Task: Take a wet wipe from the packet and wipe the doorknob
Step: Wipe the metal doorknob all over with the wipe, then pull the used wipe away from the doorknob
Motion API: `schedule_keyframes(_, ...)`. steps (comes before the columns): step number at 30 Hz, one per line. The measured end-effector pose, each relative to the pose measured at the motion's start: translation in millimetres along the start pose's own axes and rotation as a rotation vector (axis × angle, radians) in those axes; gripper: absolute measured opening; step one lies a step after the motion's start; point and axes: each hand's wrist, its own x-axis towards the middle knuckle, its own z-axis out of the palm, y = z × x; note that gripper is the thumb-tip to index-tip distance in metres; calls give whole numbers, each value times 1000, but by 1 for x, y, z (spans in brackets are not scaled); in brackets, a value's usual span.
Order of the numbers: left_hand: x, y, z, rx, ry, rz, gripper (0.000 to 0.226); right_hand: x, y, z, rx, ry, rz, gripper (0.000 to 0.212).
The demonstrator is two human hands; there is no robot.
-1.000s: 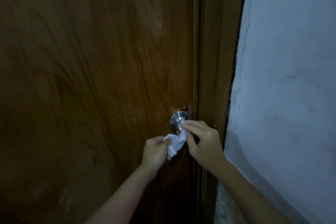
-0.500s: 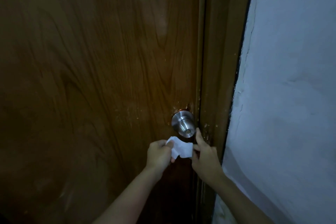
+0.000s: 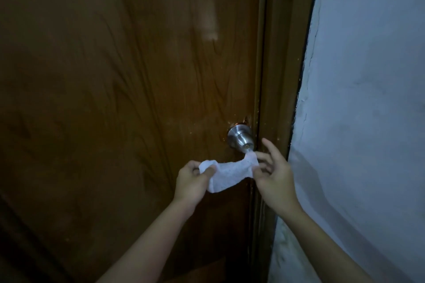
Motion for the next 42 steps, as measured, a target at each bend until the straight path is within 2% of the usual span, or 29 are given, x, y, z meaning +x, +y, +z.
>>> schedule_keyframes(2,-22,0,-15,-65,-18,-11,6,-20,-13,7,60,-19,-5,62)
schedule_keyframes(4,-48,1,-29,-169,-100,-14,5,-42,-22,13,93,-33,22,52)
schedule_keyframes(9,-119,-4,-65,-372,-295,-75,20,-111,-28,21,-180,9,-27,21)
schedule_keyframes(13,-168,-13,-81,-470,-374,-122,23,-164,-19,16,-277,-10,37,19)
schedule_keyframes(15,-191,-17,-85,-442,-391,-123,20,-191,-23,8,-200,-39,142,26)
schedule_keyframes(18,-221,-19,-86,-315,-422,-84,18,-228,-39,-8,-66,-84,196,33)
schedule_keyframes(21,-242,-18,-81,-193,-475,5,23,-254,-60,-19,291,-244,335,19)
schedule_keyframes(23,-256,-17,-75,-151,-496,74,23,-268,-68,-30,449,-356,402,31)
schedule_keyframes(25,-271,-16,-65,-120,-485,122,20,-278,-72,-46,486,-412,385,37)
schedule_keyframes(27,-276,-20,-60,-98,-440,126,21,-283,-71,-55,492,-392,398,39)
schedule_keyframes(29,-284,-23,-49,-152,-454,50,38,-287,-70,-70,524,-356,415,40)
schedule_keyframes(31,-296,-29,-35,-302,-564,-149,56,-292,-65,-91,562,-331,418,38)
schedule_keyframes(34,-317,-39,-3,-470,-728,-411,54,-301,-50,-129,491,-297,388,36)
schedule_keyframes(36,-329,-45,23,-529,-699,-549,61,-308,-34,-155,335,-254,332,38)
schedule_keyframes(37,-334,-50,38,-547,-667,-595,61,-312,-26,-168,261,-241,297,44)
schedule_keyframes(39,-347,-58,68,-567,-634,-626,47,-320,-10,-194,126,-249,261,54)
schedule_keyframes(42,-366,-74,110,-536,-630,-601,26,-334,15,-225,69,-254,256,51)
